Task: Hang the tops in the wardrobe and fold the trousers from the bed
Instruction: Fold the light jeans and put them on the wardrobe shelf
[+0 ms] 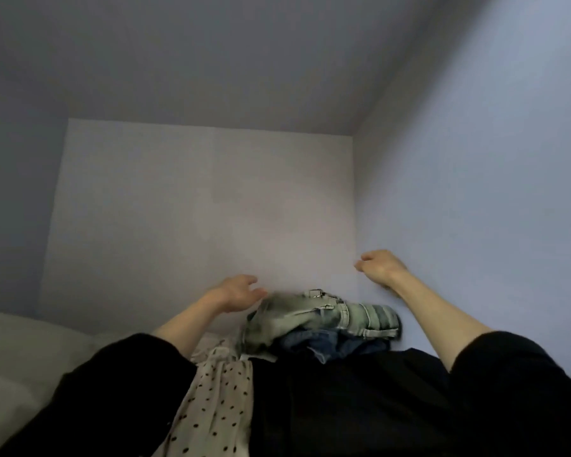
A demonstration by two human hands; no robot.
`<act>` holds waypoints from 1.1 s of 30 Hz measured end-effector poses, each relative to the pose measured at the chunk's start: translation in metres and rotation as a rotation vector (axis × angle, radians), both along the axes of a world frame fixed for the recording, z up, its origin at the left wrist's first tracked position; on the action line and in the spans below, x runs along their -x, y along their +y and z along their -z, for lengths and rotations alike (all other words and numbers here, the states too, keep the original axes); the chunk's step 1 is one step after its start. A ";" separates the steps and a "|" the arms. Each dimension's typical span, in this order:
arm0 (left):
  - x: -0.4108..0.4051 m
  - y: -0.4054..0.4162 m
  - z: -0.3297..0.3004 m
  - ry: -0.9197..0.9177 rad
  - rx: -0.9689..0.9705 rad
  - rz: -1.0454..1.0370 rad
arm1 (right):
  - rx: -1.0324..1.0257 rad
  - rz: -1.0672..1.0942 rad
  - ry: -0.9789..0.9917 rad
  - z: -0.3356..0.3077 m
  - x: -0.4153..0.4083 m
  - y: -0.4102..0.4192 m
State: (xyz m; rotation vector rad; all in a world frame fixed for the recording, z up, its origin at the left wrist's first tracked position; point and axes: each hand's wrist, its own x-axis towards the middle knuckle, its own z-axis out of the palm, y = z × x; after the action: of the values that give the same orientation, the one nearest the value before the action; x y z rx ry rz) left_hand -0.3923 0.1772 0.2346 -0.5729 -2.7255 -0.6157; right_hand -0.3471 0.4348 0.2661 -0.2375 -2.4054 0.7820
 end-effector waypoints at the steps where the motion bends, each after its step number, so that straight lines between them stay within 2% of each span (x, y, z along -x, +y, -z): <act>1: 0.001 0.002 -0.001 0.031 0.055 0.034 | -0.013 -0.033 -0.021 0.002 0.003 -0.005; 5: -0.002 0.014 0.002 0.068 0.172 0.125 | -0.065 -0.093 -0.015 0.010 0.008 -0.019; 8: -0.013 0.017 0.003 0.126 0.179 0.179 | -0.155 -0.051 -0.024 0.017 -0.005 -0.025; 14: -0.063 0.009 0.010 0.172 0.014 0.369 | -0.240 0.050 -0.025 0.035 -0.084 -0.042; 18: -0.126 0.001 0.026 0.157 -0.195 0.565 | -0.173 0.173 0.050 0.060 -0.172 -0.064; 20: -0.164 -0.002 0.041 0.081 -0.310 0.695 | -0.128 0.227 0.075 0.078 -0.219 -0.078; 22: -0.212 -0.008 0.065 -0.071 -0.404 0.844 | -0.043 0.261 0.093 0.098 -0.274 -0.091; 28: -0.339 -0.016 0.124 -0.409 -0.605 1.040 | 0.265 0.290 0.143 0.164 -0.426 -0.139; 30: -0.391 -0.012 0.152 -0.543 -0.611 1.079 | 0.373 0.336 0.152 0.198 -0.488 -0.157; 33: -0.473 -0.007 0.195 -0.687 -0.554 1.173 | 0.449 0.371 0.040 0.251 -0.578 -0.182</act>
State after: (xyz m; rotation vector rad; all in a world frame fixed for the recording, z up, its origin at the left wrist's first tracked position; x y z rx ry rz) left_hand 0.0812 0.1703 0.0398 -2.0794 -2.2165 -2.0292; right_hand 0.2312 0.2532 0.0148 -0.8103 -2.0317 1.1196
